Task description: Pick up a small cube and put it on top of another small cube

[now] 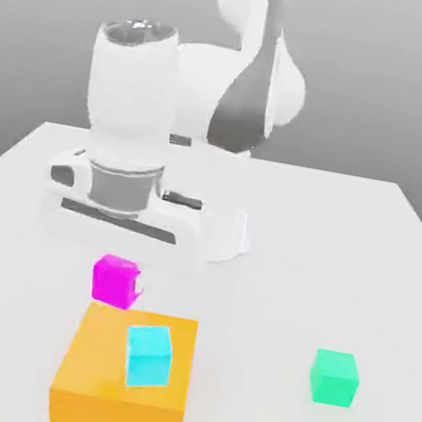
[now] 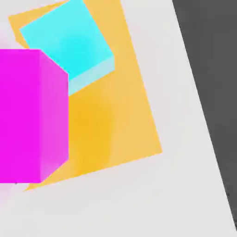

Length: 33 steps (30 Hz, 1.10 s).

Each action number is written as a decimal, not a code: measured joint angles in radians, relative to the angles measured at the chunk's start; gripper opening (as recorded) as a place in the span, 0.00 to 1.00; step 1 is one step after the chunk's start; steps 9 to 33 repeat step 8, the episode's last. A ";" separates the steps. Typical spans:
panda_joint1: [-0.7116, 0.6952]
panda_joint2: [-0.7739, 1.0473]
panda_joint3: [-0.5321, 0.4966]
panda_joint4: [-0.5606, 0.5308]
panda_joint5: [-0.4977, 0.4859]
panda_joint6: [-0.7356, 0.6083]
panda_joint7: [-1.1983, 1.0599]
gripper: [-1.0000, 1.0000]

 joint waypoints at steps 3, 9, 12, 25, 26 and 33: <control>0.010 0.086 0.011 -0.002 -0.019 0.087 0.039 0.00; 0.012 0.142 0.013 -0.010 -0.036 0.151 0.054 1.00; 0.012 0.142 0.013 -0.010 -0.036 0.151 0.054 1.00; 0.012 0.142 0.013 -0.010 -0.036 0.151 0.054 1.00; 0.012 0.142 0.013 -0.010 -0.036 0.151 0.054 1.00; 0.012 0.142 0.013 -0.010 -0.036 0.151 0.054 1.00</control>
